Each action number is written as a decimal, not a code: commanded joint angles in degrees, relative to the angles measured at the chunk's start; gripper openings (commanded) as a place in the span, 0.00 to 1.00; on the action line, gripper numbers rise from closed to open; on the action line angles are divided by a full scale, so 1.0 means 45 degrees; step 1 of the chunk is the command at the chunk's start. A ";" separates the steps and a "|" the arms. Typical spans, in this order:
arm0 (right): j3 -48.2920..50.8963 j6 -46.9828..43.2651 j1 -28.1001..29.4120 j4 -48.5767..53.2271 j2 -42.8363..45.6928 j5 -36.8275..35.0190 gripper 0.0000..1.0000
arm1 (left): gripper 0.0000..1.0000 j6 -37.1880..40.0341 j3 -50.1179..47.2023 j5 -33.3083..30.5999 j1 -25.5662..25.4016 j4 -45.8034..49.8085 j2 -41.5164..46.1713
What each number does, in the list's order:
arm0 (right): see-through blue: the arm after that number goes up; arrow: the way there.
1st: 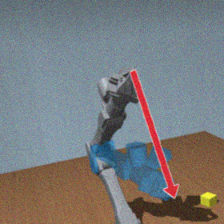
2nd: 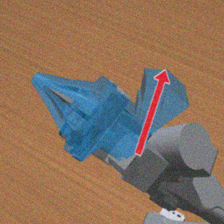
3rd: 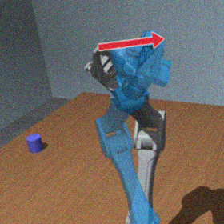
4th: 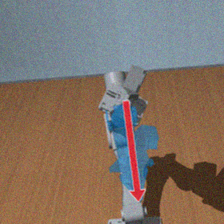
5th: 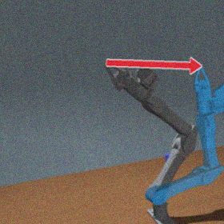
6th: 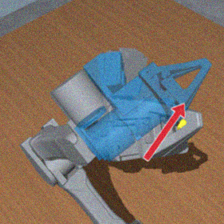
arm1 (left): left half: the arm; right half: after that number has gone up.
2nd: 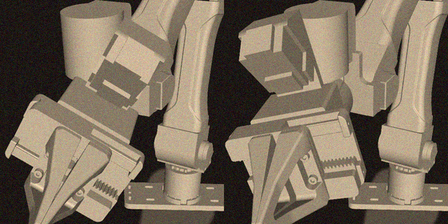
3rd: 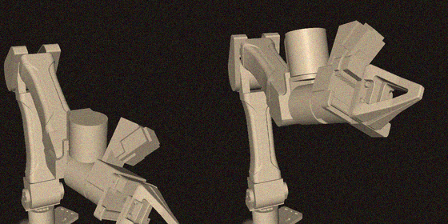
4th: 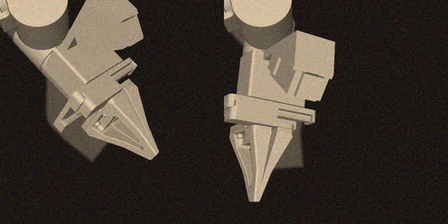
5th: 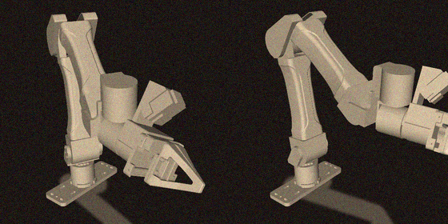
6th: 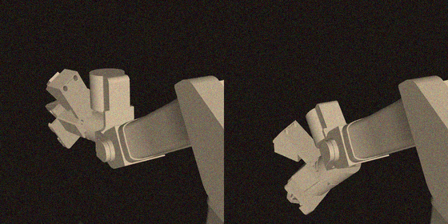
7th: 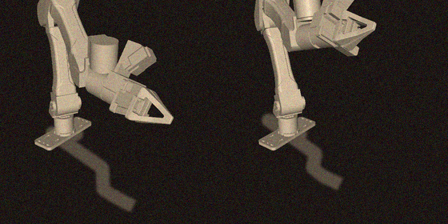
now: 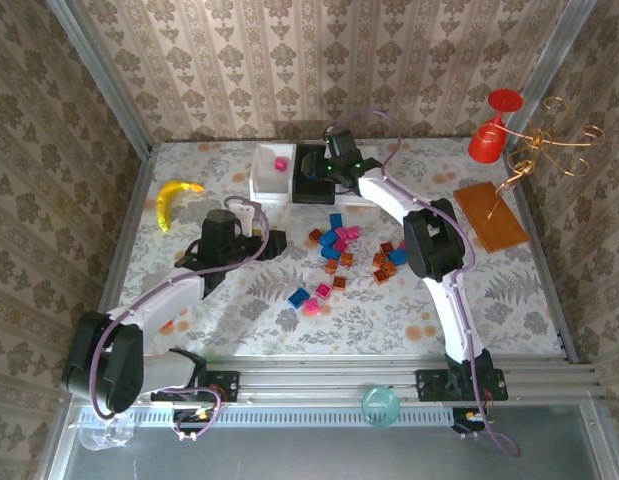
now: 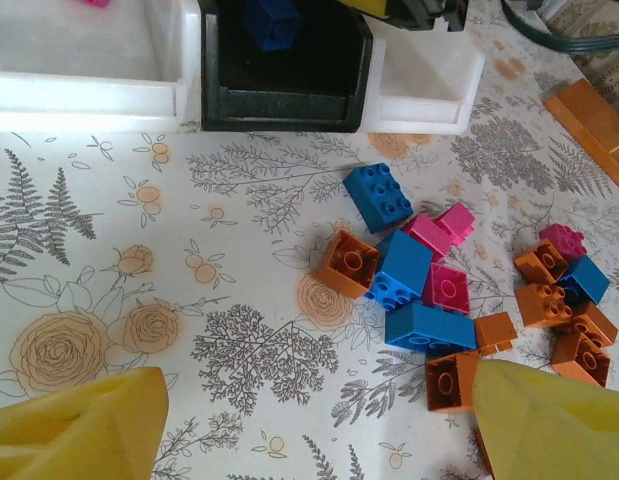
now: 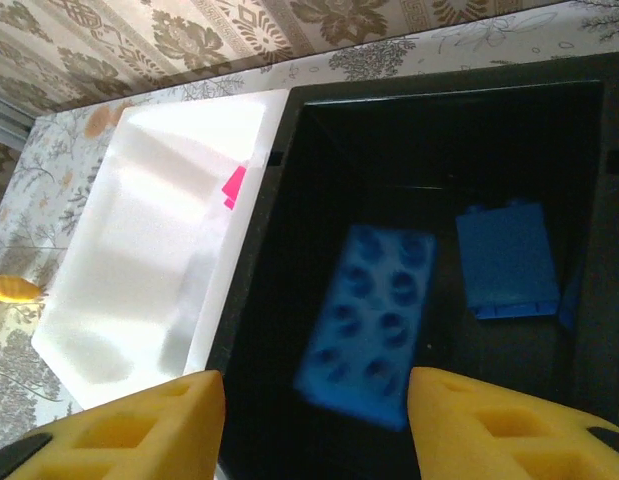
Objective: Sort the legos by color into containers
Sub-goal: Place the lego in the container, then move the legos to the center of the table.
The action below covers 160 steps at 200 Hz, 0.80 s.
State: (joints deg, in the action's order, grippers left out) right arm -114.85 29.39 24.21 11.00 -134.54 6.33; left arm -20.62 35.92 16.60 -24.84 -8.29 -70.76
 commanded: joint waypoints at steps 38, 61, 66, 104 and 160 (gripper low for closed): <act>0.5490 -0.0852 -0.0194 -0.0815 0.5830 0.0847 0.69 | 0.80 -0.0029 -0.0481 -0.0379 -0.1654 0.1248 0.0587; 0.8603 -0.1293 -0.0280 -0.0659 0.8358 0.0175 0.74 | 0.79 0.0609 -0.0680 -0.0452 -0.2624 0.2324 0.1012; 0.9240 -0.1370 -0.0334 -0.0648 0.8865 -0.0001 0.74 | 0.79 0.0815 -0.0742 -0.0548 -0.2852 0.2605 0.1161; 1.2467 -0.1375 -0.0910 -0.0212 1.1653 -0.0468 0.78 | 0.78 0.1633 -0.0801 -0.1269 -0.4456 0.4926 0.1720; 1.4701 -0.1383 -0.0943 0.0093 1.3929 -0.0551 0.81 | 0.73 0.1195 -0.0938 -0.2348 -0.5625 0.6021 0.1035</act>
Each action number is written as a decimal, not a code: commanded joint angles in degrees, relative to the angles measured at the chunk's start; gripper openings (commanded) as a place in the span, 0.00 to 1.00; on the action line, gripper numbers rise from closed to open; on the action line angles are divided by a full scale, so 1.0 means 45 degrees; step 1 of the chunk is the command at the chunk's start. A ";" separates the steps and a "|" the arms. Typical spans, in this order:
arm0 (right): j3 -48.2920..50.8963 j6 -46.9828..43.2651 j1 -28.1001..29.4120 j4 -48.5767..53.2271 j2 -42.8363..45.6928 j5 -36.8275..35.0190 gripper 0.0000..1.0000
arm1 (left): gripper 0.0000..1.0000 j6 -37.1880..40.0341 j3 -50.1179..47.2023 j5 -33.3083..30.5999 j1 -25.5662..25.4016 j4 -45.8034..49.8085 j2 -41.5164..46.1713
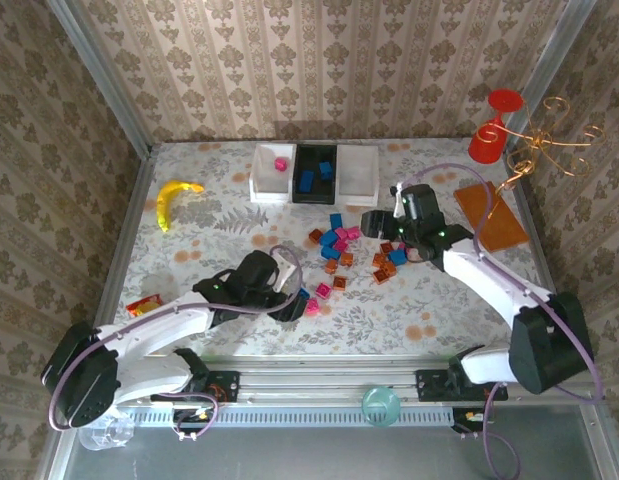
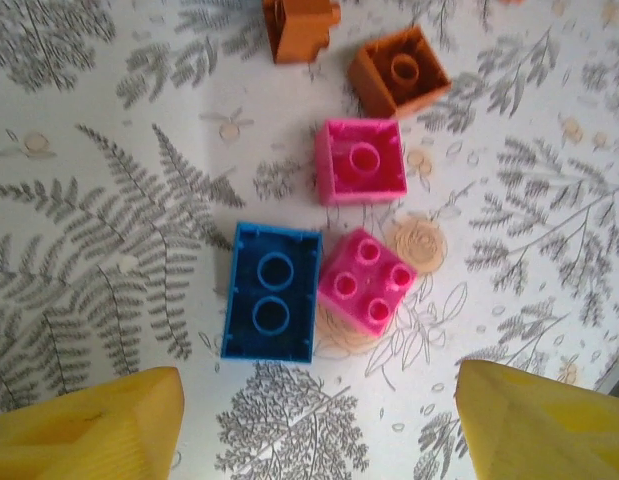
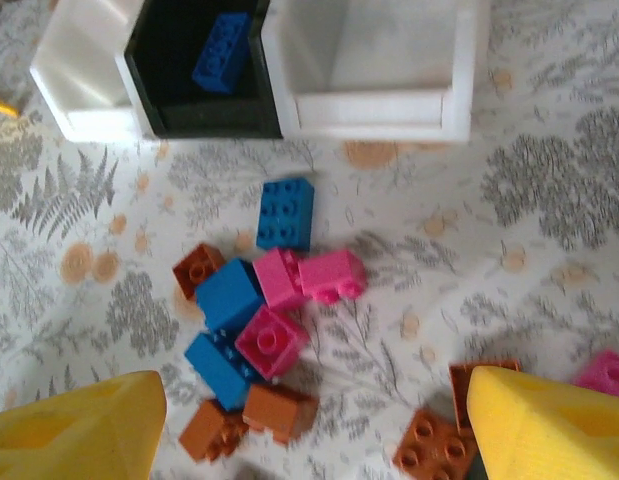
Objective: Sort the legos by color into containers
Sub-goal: Move the legos to the center of the table.
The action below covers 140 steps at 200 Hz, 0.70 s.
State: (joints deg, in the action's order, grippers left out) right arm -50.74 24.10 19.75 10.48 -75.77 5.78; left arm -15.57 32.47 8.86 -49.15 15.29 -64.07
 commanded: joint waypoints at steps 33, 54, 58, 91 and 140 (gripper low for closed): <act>0.0495 -0.0285 0.0055 0.0442 0.1015 -0.0012 0.82 | 0.67 0.0398 0.0145 -0.0798 -0.0232 0.0070 -0.1543; 0.0879 -0.0514 0.0083 0.0477 0.1215 0.0603 0.83 | 0.63 0.0511 0.0332 -0.0985 -0.0222 -0.0462 -0.2372; 0.1006 -0.0561 0.0099 0.0405 0.1275 0.0766 0.84 | 0.62 0.0500 0.0360 -0.1061 -0.0238 -0.0580 -0.2509; 0.1716 -0.0922 0.0350 0.0514 0.1973 0.1422 0.90 | 0.55 0.0299 0.0519 -0.1540 -0.0238 -0.1570 -0.3636; 0.2135 -0.1010 0.0352 0.0722 0.2918 0.0854 0.91 | 0.48 0.0238 0.0760 -0.1213 -0.0235 -0.2818 -0.4716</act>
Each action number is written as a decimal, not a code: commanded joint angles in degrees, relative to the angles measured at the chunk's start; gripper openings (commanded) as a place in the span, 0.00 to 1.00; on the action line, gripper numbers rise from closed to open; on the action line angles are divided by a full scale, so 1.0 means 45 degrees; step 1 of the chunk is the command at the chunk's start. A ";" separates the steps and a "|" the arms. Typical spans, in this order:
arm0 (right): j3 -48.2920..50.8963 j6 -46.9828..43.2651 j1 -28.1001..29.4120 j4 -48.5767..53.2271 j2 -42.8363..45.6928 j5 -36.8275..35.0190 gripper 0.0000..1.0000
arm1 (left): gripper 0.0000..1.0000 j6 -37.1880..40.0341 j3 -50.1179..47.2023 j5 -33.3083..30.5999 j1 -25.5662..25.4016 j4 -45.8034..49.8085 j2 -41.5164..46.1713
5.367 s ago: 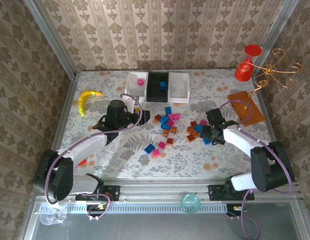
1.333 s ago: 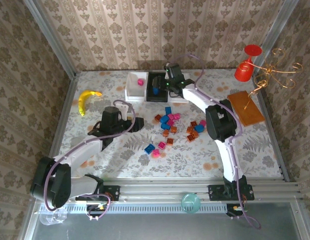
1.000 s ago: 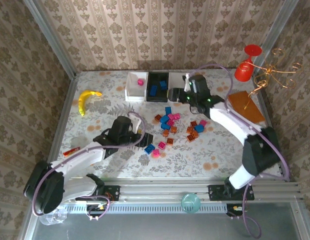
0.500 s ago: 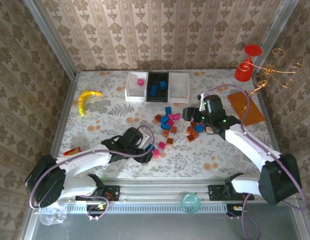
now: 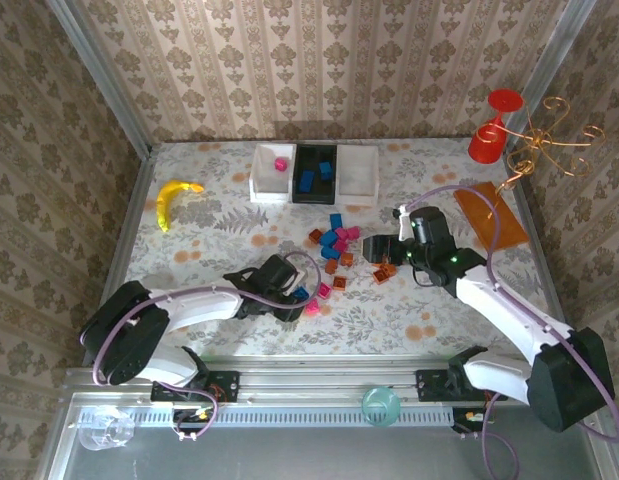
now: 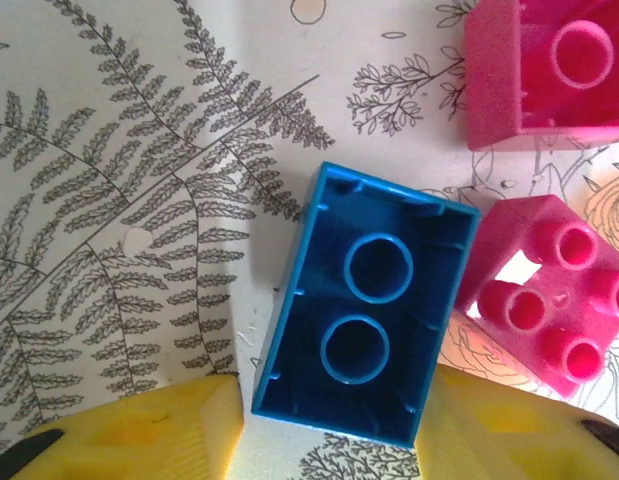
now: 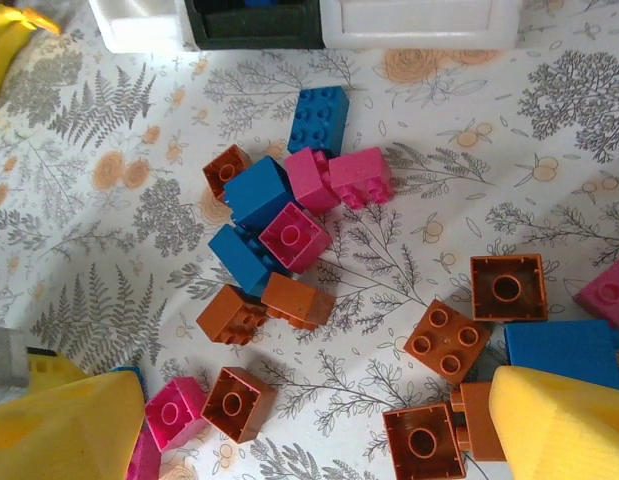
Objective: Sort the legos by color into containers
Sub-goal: Move the legos to the center of the table.
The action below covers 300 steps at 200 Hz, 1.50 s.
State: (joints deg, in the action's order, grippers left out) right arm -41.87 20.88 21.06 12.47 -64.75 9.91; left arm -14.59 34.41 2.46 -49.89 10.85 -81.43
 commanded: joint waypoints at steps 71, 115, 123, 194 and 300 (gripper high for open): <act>0.0280 -0.0278 0.0047 0.0183 0.0462 -0.0190 0.91 | 0.43 0.0368 0.1186 0.0479 -0.0086 -0.2460 -0.2027; 0.0334 -0.0373 0.0047 0.0293 0.0531 -0.0323 0.92 | 0.45 0.0410 0.1673 0.0564 -0.0097 -0.2742 -0.2567; 0.0339 -0.0387 0.0047 0.0333 0.0570 -0.0393 0.92 | 0.47 0.0430 0.1736 0.0514 -0.0104 -0.2760 -0.2615; 0.0435 -0.0441 0.0047 0.0293 0.0776 -0.0523 0.92 | 0.50 0.0658 0.2477 -0.0224 -0.0031 -0.2611 -0.3169; 0.0471 -0.0506 0.0027 0.0269 0.0756 -0.0740 0.92 | 0.48 0.1275 0.3405 -0.0019 0.0213 -0.2354 -0.3492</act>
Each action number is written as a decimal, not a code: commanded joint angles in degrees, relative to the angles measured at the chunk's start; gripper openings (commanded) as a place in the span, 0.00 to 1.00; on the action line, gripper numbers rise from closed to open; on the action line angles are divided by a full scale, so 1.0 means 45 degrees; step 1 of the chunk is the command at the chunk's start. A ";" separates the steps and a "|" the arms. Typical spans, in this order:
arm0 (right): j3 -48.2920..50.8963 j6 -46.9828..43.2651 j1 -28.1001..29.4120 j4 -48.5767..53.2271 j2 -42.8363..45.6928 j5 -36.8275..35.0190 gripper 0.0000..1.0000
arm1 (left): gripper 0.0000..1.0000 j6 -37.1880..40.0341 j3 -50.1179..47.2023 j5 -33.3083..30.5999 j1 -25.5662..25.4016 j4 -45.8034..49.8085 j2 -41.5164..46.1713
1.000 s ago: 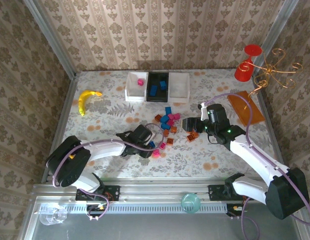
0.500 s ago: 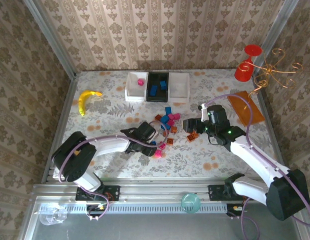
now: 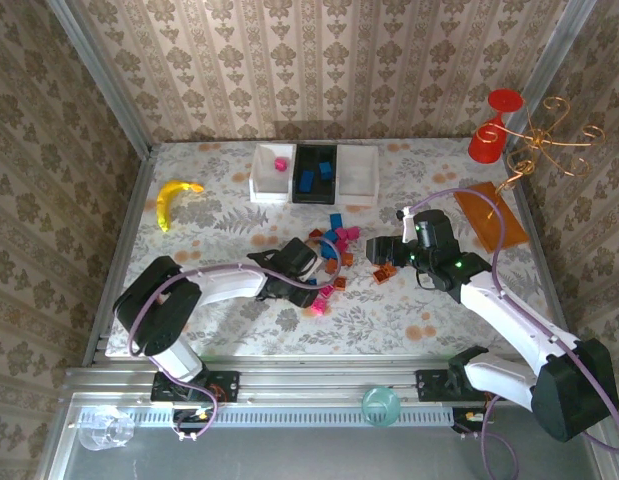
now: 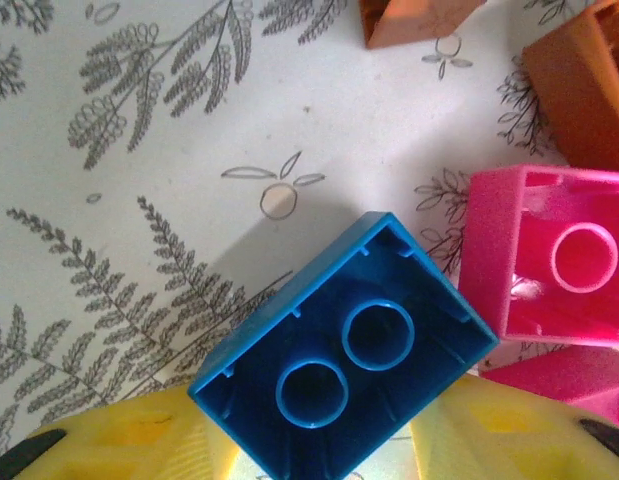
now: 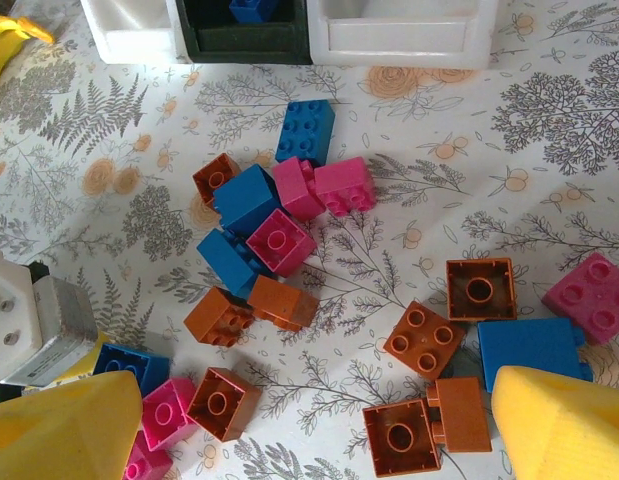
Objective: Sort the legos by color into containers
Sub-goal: Move the legos to the center of the table.
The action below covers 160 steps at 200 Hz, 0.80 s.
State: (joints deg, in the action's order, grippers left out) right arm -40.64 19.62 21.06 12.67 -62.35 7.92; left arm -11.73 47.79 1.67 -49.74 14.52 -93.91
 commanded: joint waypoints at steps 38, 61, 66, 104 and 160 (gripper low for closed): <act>0.0204 -0.0223 0.0027 0.0176 0.0183 -0.0306 0.92 | 0.44 0.0784 0.0666 0.0124 0.0195 -0.2993 -0.0844; 0.0213 -0.0222 0.0017 0.0213 0.0224 -0.0334 0.92 | 0.46 0.0880 0.0829 0.0097 0.0215 -0.2873 -0.1126; 0.0241 -0.0224 0.0021 0.0217 0.0246 -0.0335 0.92 | 0.46 0.0904 0.0877 0.0112 0.0213 -0.2802 -0.1178; 0.0282 -0.0255 -0.0012 0.0250 0.0320 -0.0381 0.92 | 0.52 0.1023 0.1147 0.0290 0.0292 -0.2778 -0.1619; 0.0301 -0.0254 -0.0051 0.0276 0.0305 -0.0470 0.92 | 0.64 0.0784 0.1425 0.1062 0.0302 -0.3169 -0.1693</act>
State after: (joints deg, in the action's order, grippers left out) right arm -39.88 19.42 21.04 13.06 -62.08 7.53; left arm -8.08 52.95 3.57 -48.66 2.04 -101.32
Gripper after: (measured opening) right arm 0.921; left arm 0.626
